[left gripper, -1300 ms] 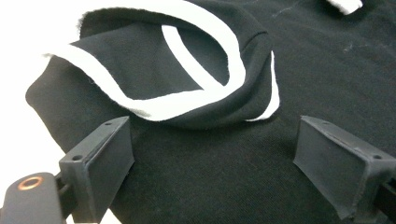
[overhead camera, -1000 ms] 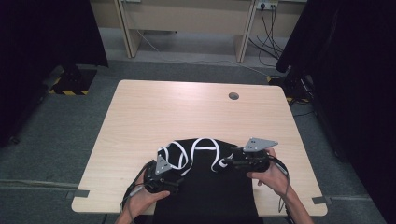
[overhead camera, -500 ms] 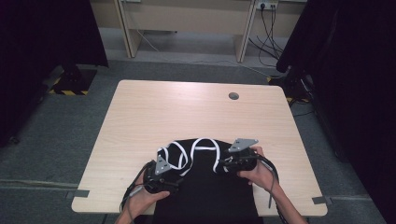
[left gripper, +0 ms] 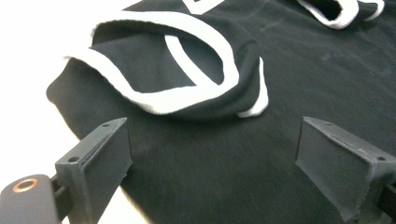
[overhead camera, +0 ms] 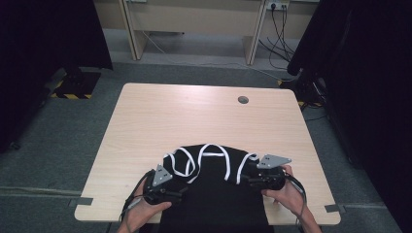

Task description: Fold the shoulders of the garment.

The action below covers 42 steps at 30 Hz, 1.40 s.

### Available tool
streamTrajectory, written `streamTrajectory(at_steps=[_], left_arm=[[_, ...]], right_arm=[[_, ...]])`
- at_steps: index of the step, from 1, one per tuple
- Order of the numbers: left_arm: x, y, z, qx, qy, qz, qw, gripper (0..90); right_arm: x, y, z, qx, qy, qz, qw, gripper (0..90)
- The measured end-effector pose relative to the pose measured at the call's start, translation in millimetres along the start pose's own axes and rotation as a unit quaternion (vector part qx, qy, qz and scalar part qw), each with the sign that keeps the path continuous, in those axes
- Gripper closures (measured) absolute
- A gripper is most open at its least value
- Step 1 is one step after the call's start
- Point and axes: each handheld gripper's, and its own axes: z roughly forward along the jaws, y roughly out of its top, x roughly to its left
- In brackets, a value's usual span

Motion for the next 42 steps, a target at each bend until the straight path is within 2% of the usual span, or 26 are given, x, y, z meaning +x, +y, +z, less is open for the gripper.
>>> streamTrajectory(at_steps=[3,5,7,9,13,22,28,33,35,42], left_arm=[[-3.2,-7.8,-5.0,0.012,-0.002,0.003,0.9999,9.2],[-4.5,-10.4,-5.1,0.028,0.0,0.009,0.9996,9.3],[-4.0,-10.9,-4.6,0.03,0.002,0.005,0.9995,8.9],[-4.0,-9.9,-3.8,0.033,0.008,0.004,0.9994,8.8],[-3.2,-5.8,0.7,0.038,0.014,0.005,0.9992,7.8],[13.4,12.6,22.7,0.039,0.017,0.003,0.9991,7.5],[18.3,17.9,29.2,0.039,0.017,0.003,0.9991,7.5],[24.0,21.1,33.0,0.037,0.021,0.0,0.9991,7.5],[25.6,22.2,34.2,0.037,0.022,-0.002,0.9991,7.5],[32.1,26.8,39.5,0.037,0.029,-0.008,0.9988,7.6]], right_arm=[[1.5,-10.9,-2.4,0.011,-0.004,0.011,0.9999,39.5],[3.1,-16.1,-1.8,0.024,-0.006,0.011,0.9996,38.7],[2.8,-20.3,-0.2,0.039,-0.016,0.008,0.9991,37.5],[1.0,-22.6,0.7,0.03,-0.013,0.017,0.9993,37.0],[-3.0,-24.2,0.8,0.025,-0.01,0.016,0.9995,37.0],[-28.8,-18.1,6.9,0.031,-0.02,0.027,0.9989,35.7],[-43.3,-13.9,13.2,0.028,-0.025,0.034,0.9987,33.2],[-49.3,-10.2,17.8,0.029,-0.031,0.04,0.9983,30.5],[-51.7,-9.6,19.6,0.029,-0.032,0.051,0.9977,28.7],[-59.8,-7.2,23.7,0.025,-0.034,0.052,0.9978,28.7]])
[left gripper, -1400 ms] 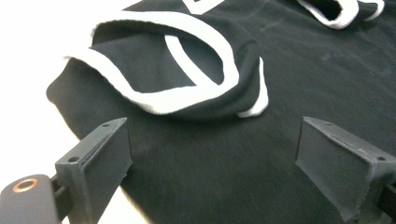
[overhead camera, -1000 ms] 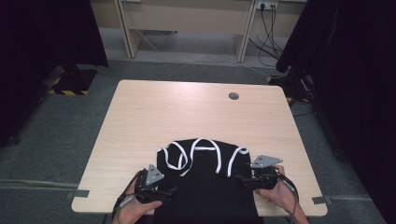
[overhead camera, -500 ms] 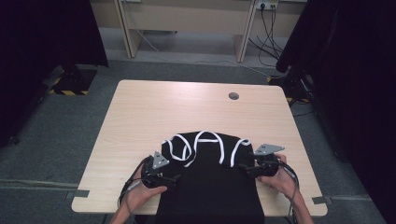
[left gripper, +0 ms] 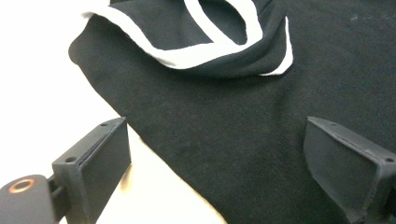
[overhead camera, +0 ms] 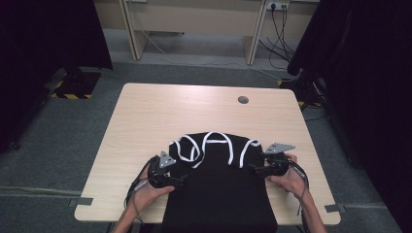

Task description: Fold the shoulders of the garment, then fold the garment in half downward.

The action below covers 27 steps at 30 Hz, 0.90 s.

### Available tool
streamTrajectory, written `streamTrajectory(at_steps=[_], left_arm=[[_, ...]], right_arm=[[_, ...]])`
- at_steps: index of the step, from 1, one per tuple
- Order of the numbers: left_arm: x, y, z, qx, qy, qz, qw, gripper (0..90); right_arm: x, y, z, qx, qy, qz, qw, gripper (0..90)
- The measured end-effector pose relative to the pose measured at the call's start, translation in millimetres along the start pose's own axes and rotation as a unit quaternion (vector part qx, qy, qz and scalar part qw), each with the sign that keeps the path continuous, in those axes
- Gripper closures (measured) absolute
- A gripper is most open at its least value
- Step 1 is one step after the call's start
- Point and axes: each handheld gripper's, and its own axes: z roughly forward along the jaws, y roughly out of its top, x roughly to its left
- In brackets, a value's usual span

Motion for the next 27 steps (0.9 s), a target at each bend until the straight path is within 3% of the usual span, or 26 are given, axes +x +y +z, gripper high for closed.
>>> streamTrajectory(at_steps=[15,18,21,27], left_arm=[[6.7,5.0,5.3,-0.001,0.009,-0.01,0.9999,7.8],[7.7,4.8,4.9,-0.003,0.0,-0.011,0.9999,7.4],[11.1,4.9,2.0,-0.015,-0.023,-0.029,0.9992,7.3],[18.5,21.8,-8.9,-0.046,-0.022,-0.046,0.9977,5.3]], right_arm=[[-7.3,7.3,7.4,-0.001,-0.011,0.012,0.9999,28.6],[-7.3,7.2,7.0,-0.001,-0.008,0.011,0.9999,27.9],[-9.8,7.5,4.1,-0.003,0.003,0.022,0.9997,24.2],[-17.0,18.8,-10.7,-0.045,0.003,0.034,0.9984,19.5]])
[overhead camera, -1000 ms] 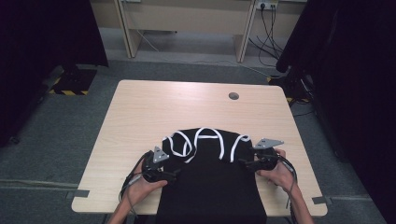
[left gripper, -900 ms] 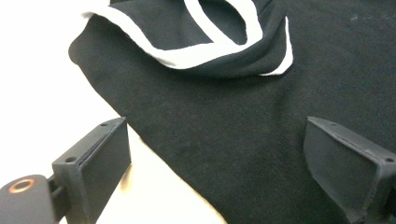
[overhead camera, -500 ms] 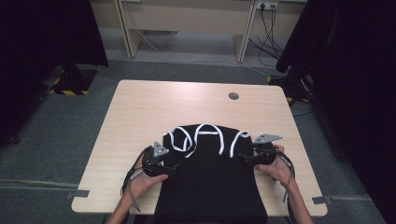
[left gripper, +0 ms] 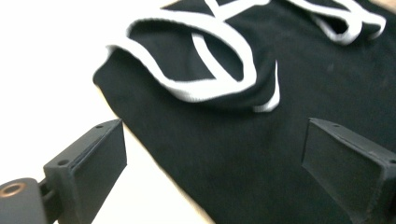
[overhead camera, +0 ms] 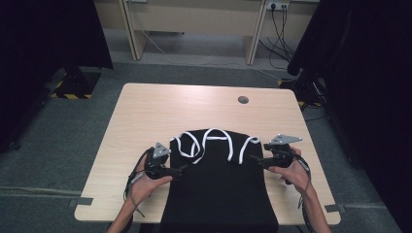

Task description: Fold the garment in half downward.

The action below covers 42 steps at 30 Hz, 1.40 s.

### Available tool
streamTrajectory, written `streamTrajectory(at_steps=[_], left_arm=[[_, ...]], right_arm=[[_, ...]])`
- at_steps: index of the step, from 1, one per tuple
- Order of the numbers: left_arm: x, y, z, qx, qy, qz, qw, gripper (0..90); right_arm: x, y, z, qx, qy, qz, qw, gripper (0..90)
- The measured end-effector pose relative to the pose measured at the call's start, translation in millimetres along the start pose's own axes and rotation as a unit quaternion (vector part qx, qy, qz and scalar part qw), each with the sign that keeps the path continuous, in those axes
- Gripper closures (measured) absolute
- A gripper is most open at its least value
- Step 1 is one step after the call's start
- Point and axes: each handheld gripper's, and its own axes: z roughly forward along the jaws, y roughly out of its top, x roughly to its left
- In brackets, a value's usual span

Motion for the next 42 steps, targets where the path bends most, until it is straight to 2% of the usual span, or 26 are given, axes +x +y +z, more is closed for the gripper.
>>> streamTrajectory(at_steps=[3,8,12,16,17,19,23,25,26,27,30,33,34,36,37,39,42], left_arm=[[5.0,10.1,5.1,-0.001,-0.009,-0.012,0.9999,5.2],[12.7,24.2,19.2,0.006,-0.016,-0.027,0.9995,5.0],[21.1,38.5,32.7,0.014,-0.008,-0.032,0.9994,5.0],[32.0,55.0,53.5,0.03,-0.002,-0.041,0.9987,4.8],[33.2,58.8,60.1,0.04,-0.002,-0.039,0.9984,4.6],[34.5,65.5,73.4,0.059,0.008,-0.02,0.998,4.5],[38.3,73.4,93.1,0.077,0.011,-0.014,0.9969,4.6],[38.5,73.7,102.4,0.088,0.008,-0.004,0.9961,4.6],[38.3,73.0,106.1,0.094,0.01,-0.004,0.9956,4.7],[38.0,72.6,108.5,0.09,0.018,0.006,0.9957,3.7],[36.9,73.4,109.5,0.096,0.026,0.026,0.9947,3.6],[31.9,70.9,104.9,0.078,0.012,0.045,0.9959,20.2],[29.8,70.4,102.6,0.075,0.006,0.05,0.9959,28.4],[27.3,70.3,100.9,0.075,0.002,0.052,0.9958,49.3],[24.5,70.2,99.4,0.074,-0.009,0.052,0.9958,61.5],[24.9,70.6,99.5,0.074,-0.016,0.043,0.9962,73.4],[25.6,70.7,98.6,0.07,-0.022,0.039,0.9966,78.9]], right_arm=[[-3.6,7.6,0.4,-0.003,-0.002,0.001,1.0,17.7],[-15.3,18.4,10.6,0.004,-0.002,0.003,1.0,16.6],[-22.8,29.4,21.1,0.006,-0.004,0.005,1.0,16.6],[-28.3,43.4,35.5,0.018,-0.002,0.001,0.9998,16.6],[-29.3,47.2,41.5,0.028,0.001,0.0,0.9996,16.6],[-31.9,52.2,53.0,0.045,-0.003,-0.005,0.999,16.6],[-34.9,54.7,71.4,0.071,0.001,-0.009,0.9974,18.0],[-34.0,54.7,75.4,0.079,0.006,-0.008,0.9968,18.8],[-32.8,54.8,77.8,0.084,0.007,-0.014,0.9963,19.9],[-32.0,54.5,78.7,0.088,0.008,-0.016,0.996,21.3],[-30.6,52.6,79.8,0.089,0.008,-0.018,0.9958,24.4],[-28.6,52.3,77.0,0.083,0.021,-0.026,0.996,43.3],[-27.2,52.2,76.0,0.082,0.026,-0.031,0.9958,51.8],[-25.4,52.5,74.1,0.086,0.043,-0.034,0.9948,70.4],[-25.7,52.0,73.6,0.086,0.046,-0.037,0.9945,77.0],[-25.9,51.4,73.4,0.085,0.058,-0.032,0.9942,81.1],[-25.5,52.3,71.5,0.077,0.062,-0.038,0.9943,82.4]])
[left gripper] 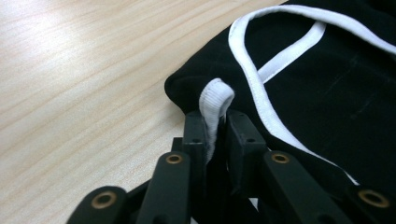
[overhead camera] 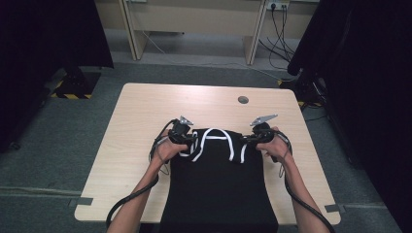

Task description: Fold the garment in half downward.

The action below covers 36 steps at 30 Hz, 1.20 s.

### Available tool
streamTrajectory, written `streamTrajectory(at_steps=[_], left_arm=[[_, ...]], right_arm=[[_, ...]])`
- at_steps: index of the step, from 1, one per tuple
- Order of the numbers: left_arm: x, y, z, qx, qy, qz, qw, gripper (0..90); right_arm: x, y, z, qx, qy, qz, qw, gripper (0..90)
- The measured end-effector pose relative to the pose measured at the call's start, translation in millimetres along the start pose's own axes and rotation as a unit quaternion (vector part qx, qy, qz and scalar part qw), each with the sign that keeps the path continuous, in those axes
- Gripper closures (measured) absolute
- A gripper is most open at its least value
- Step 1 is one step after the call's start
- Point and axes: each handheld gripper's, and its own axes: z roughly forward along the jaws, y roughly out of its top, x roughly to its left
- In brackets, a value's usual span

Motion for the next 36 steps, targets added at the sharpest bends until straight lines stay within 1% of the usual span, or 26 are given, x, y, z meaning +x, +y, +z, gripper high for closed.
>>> streamTrajectory(at_steps=[1,2,6,8,13,20,24,27,29,32,34,36], left_arm=[[0.0,0.0,0.0,0.0,0.0,0.0,1.0,80.1],[0.2,0.7,-2.5,-0.009,-0.001,-0.003,1.0,81.2],[2.6,6.4,-10.7,-0.025,0.002,-0.007,0.9997,82.7],[3.5,9.2,-14.1,-0.027,0.003,-0.005,0.9996,82.9],[9.6,17.5,-20.8,-0.035,0.012,-0.008,0.9993,83.4],[22.2,39.7,-32.4,-0.046,0.031,-0.009,0.9984,83.5],[25.8,54.5,-40.8,-0.064,0.044,-0.006,0.9969,83.4],[26.9,65.4,-48.4,-0.082,0.054,0.0,0.9952,83.4],[24.7,69.8,-55.6,-0.097,0.054,0.005,0.9938,83.3],[14.4,69.7,-65.0,-0.116,0.056,0.026,0.9913,83.2],[4.3,63.0,-70.4,-0.127,0.049,0.04,0.9899,83.1],[-5.3,53.1,-75.9,-0.14,0.045,0.05,0.9879,83.1]], right_arm=[[0.0,0.9,-1.5,-0.007,0.003,0.0,1.0,82.7],[0.0,2.2,-3.9,-0.013,0.005,-0.002,0.9999,82.8],[2.2,8.8,-13.0,-0.029,0.0,-0.013,0.9995,83.1],[3.4,11.8,-16.2,-0.033,-0.001,-0.019,0.9993,83.2],[3.0,21.6,-23.2,-0.051,-0.005,-0.023,0.9984,83.4],[-0.4,44.0,-34.1,-0.068,-0.02,-0.036,0.9968,83.5],[-0.9,56.4,-40.8,-0.08,-0.028,-0.042,0.9955,83.5],[0.1,66.0,-47.7,-0.095,-0.034,-0.047,0.9938,83.5],[1.7,71.4,-52.6,-0.105,-0.039,-0.056,0.9921,83.5],[8.2,72.6,-60.5,-0.12,-0.042,-0.075,0.989,83.5],[14.2,67.1,-64.6,-0.13,-0.043,-0.085,0.9869,83.5],[22.1,57.6,-68.1,-0.135,-0.042,-0.099,0.985,83.4]])
